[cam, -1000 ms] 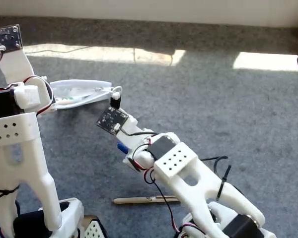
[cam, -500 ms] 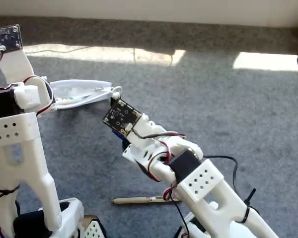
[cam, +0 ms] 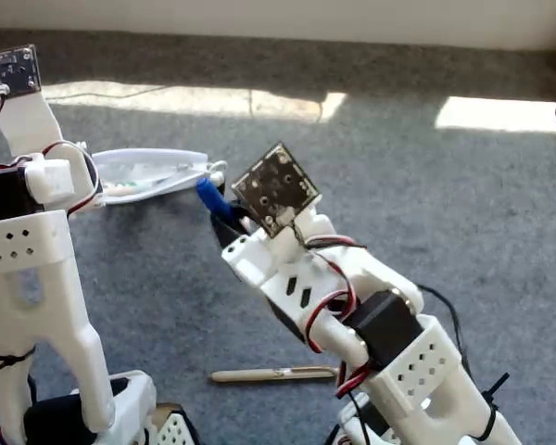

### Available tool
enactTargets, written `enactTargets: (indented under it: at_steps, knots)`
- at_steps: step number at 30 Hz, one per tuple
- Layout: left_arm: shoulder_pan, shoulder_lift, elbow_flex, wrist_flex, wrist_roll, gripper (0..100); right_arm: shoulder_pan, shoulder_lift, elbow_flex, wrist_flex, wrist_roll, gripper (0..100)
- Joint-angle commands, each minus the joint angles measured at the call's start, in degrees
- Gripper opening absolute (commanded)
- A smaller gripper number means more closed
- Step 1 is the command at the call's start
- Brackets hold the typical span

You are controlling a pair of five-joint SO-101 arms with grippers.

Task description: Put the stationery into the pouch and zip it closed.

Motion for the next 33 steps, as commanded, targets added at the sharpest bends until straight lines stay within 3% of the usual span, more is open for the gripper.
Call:
enactTargets:
  at_steps: [1,25,33]
  knots:
    - [-0.57,-1.36,-1.45,-1.05,0.09,2,-4.26,-1.98,-5.05,-2.07,-0.97,2.2]
    - [-0.57,-1.36,-1.45,-0.88,0.26,2,-6.46,-1.89,-2.42,-43.38,-0.97,2.2]
    - [-0.57,-1.36,-1.45,-0.88,0.26,2,-6.29,-1.80,9.89,-67.65,-0.70,2.2]
